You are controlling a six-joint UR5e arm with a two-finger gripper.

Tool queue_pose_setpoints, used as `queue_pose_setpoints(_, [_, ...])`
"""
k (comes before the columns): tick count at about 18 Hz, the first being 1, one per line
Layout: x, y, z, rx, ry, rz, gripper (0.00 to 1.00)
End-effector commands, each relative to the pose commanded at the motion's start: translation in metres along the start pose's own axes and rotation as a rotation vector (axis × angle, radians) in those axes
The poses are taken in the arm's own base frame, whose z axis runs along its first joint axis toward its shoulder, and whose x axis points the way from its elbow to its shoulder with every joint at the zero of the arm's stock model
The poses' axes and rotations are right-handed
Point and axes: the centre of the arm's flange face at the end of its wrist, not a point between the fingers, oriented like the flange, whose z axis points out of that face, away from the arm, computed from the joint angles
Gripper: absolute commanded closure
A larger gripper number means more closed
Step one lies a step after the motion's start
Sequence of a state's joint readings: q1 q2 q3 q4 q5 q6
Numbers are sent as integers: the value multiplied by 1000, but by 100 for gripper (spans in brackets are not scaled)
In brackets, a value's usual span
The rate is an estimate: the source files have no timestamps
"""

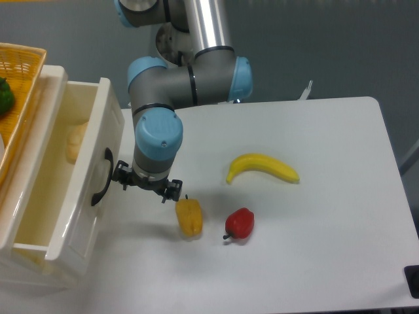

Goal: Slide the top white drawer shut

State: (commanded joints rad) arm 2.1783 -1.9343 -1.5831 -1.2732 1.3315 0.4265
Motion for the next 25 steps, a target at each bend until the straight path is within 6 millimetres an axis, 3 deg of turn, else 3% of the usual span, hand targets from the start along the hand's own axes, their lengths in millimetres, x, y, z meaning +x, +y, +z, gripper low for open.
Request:
queue_pose_setpoints(8, [22, -3, 2, -6, -7, 14, 0])
queue_pose_setpoints(25, [36, -4, 5, -8, -8, 30, 0])
